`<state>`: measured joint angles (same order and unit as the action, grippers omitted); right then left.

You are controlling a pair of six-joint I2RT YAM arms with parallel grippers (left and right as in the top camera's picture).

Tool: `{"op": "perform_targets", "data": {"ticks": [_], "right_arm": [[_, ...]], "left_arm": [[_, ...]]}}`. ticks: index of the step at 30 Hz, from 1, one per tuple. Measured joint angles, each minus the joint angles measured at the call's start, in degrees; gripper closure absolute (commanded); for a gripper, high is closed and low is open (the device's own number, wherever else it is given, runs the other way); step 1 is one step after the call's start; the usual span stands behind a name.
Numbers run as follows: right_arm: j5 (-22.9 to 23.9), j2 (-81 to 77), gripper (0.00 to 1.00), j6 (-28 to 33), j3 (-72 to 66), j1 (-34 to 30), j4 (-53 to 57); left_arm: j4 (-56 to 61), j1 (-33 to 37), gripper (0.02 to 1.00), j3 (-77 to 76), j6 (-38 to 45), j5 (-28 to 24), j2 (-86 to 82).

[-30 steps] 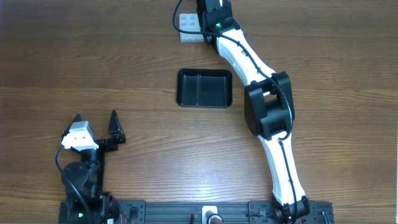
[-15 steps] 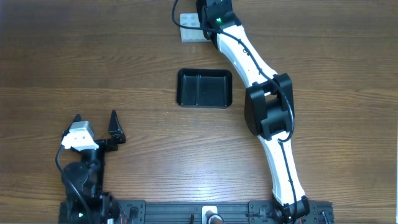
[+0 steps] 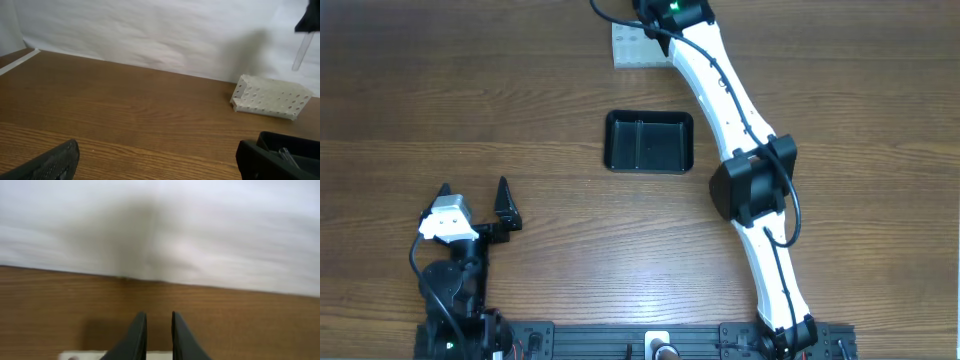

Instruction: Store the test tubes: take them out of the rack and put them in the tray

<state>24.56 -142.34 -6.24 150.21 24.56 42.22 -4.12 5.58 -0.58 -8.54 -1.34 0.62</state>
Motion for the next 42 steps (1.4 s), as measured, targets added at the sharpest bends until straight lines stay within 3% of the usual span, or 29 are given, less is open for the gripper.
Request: {"op": "perform_targets", "data": {"ticks": [5, 10, 19, 31, 42], "right_arm": [[-3.2, 0.4, 0.989, -6.9, 6.7, 0.5, 13.2], [-11.0, 1.1, 0.991, -15.2, 8.8, 0.5, 27.7], [-19.6, 1.1, 0.989, -20.7, 5.7, 0.8, 43.9], [-27.4, 1.1, 0.991, -21.3, -7.1, 2.9, 44.7], [-28.7, 1.1, 0.989, -21.9, -11.1, 3.4, 42.4]], "left_arm": [[0.0, 0.0, 0.020, 0.0, 0.0, 0.0, 0.0], [0.0, 0.0, 0.023, 0.0, 0.0, 0.0, 0.0], [0.0, 0.0, 0.020, 0.0, 0.0, 0.0, 0.0], [0.0, 0.0, 0.023, 0.0, 0.0, 0.0, 0.0], [0.0, 0.0, 0.020, 0.0, 0.0, 0.0, 0.0]]}}
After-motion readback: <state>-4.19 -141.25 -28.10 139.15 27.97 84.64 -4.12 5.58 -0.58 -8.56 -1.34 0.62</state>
